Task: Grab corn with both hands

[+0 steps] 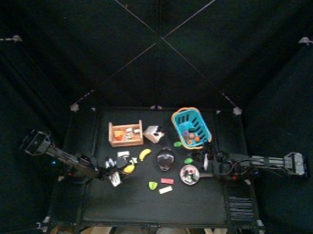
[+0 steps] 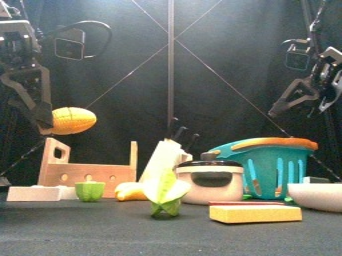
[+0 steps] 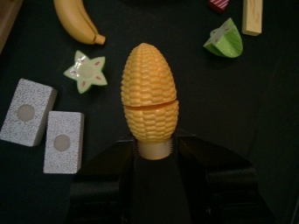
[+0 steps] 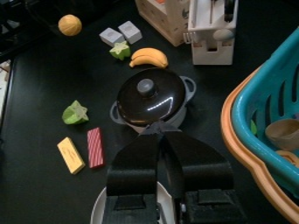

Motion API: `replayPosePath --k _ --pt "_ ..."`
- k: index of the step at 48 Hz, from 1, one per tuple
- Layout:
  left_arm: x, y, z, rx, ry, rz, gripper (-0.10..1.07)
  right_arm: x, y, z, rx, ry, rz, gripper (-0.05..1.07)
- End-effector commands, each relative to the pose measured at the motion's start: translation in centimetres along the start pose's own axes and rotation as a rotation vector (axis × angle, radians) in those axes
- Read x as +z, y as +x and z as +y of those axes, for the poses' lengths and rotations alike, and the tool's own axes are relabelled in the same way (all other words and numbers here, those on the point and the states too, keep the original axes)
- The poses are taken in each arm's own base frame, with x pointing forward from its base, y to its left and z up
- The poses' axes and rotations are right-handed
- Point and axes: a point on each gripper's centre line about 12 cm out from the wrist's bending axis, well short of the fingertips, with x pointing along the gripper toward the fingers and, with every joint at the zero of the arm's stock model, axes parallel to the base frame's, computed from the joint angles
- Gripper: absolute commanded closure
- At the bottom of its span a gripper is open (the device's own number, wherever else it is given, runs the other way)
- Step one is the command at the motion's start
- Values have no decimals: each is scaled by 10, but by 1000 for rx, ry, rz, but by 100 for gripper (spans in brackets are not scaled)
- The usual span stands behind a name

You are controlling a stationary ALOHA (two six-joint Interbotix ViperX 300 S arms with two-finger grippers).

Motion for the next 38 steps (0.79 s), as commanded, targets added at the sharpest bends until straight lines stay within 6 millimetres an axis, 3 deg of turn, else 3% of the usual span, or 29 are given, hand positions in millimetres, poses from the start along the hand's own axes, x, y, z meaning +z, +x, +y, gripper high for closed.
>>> replayPosePath --k 1,10,18,38 --pt "8 -2 -7 -52 26 -41 39 10 1 2 2 1 -26 101" --pt "34 -3 -16 -167 93 -155 39 35 1 13 36 -14 -113 100" --pt "62 3 -3 -203 56 -231 39 51 3 24 80 -53 -194 100" --pt "114 12 6 -228 128 -357 39 69 22 45 151 -153 -320 100"
